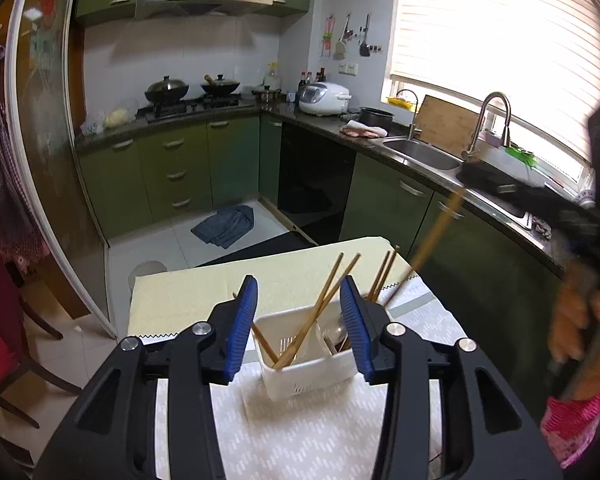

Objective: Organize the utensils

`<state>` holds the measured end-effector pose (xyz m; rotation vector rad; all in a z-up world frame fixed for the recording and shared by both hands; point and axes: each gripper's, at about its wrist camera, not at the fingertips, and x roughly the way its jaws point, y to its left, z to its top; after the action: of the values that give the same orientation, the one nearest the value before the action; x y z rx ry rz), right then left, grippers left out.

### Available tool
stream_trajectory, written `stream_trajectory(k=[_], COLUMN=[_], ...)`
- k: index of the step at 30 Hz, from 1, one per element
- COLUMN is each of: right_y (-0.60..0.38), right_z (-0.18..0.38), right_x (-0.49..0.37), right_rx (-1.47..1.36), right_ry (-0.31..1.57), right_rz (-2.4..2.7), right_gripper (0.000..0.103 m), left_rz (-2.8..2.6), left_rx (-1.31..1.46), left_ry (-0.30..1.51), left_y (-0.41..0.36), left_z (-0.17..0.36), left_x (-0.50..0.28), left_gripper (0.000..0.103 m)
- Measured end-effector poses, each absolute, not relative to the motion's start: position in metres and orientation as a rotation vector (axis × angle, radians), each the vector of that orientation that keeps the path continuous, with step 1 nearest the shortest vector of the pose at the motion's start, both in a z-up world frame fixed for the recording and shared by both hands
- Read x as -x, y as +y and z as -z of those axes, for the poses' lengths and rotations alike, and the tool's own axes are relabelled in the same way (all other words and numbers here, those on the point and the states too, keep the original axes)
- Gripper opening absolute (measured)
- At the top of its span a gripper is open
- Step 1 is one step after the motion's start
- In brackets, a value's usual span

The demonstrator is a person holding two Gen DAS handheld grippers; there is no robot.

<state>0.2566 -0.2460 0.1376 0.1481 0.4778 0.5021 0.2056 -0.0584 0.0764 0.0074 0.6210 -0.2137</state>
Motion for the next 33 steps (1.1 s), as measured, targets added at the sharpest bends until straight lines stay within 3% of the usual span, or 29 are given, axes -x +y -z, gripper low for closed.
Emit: stream_trajectory(k=[4, 12, 15, 18, 20, 25, 30, 33], right_y=[-0.231, -0.205, -0.2, -0.202, -0.208, -0.229, -0.247, -0.261], right_z=[-0.105, -0.047, -0.036, -0.025, -0.019, -0.001, 0.025, 0.025], right_x=[-0.281, -0.297, -0.294, -0.277, -0.261, -0.2, -0.131, -0.084], right_rx=[-0.127, -0.076, -0.055, -0.04, -0.04, -0.001, 0.066, 0.093], right_ry=[0.54, 0.63, 0.64, 0.636, 0.626, 0.597, 0.575, 0.49], right_rz=[-0.488, -0.491, -0.489, -0.475, -0.475, -0.48, -0.443, -0.398], right_gripper=[0.008, 0.008, 0.027, 0.03, 0.043, 0.074, 0.097, 0.098], left_rz=[0.233, 0.223, 0.189, 0.174, 0.17, 0.164, 0.182, 0.171], left_rx=[0.009, 0.035, 0.032, 0.033, 0.018, -0.037, 0.034, 0.074], left_ry=[0.615, 0.606, 0.579, 0.556, 0.547, 0.537, 0.561, 0.533], left_y=[-0.055, -0.041, -0.034, -0.029, -0.029, -0.031, -0.023, -0.017], left_z=[-0.069, -0.043, -0.036, -0.031, -0.023, 0.004, 0.025, 0.022], left_x=[-0.189, -0.165, -0.156, -0.147, -0.14, -0.119, -0.092, -0.069], left_gripper=[0.058, 0.068, 0.077, 0.081, 0.088, 0.089, 0.089, 0.091])
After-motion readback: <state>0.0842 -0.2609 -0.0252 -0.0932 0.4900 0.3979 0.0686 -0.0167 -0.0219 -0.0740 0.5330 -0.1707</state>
